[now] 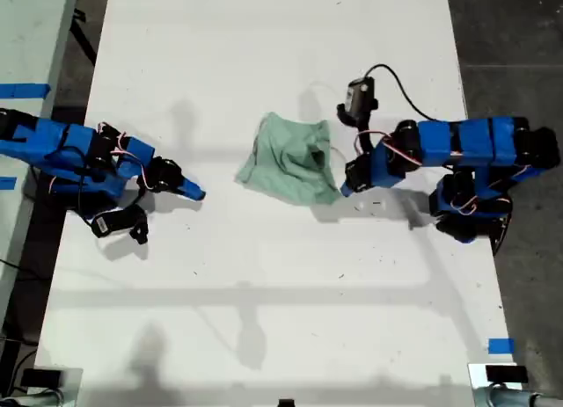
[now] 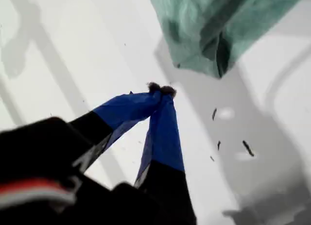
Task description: Fold tshirt
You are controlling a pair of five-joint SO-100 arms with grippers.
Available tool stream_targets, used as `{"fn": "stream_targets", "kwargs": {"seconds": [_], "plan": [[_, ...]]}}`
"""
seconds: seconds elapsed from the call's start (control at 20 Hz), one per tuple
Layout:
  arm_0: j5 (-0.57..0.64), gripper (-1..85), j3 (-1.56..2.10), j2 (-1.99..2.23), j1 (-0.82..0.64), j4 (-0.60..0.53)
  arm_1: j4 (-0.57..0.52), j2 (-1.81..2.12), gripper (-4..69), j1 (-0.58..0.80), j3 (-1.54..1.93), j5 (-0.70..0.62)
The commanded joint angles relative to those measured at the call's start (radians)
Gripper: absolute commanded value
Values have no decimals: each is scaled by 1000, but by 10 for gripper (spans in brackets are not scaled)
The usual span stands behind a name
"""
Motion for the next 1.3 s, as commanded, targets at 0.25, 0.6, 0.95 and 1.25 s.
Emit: {"fn": "stream_targets", "kwargs": {"seconds": [0.25, 0.6, 0.95, 1.25], "plan": [[5, 1, 178, 816, -91, 405, 32, -448, -11, 95, -543, -173], [9, 1, 178, 770, -120, 387, 12, -528, -12, 160, -531, -221], [11, 1, 179, 764, -112, 383, -9, -784, -12, 457, -825, -453], [11, 1, 179, 764, -121, 383, 63, -594, -12, 744, -899, -565]]}}
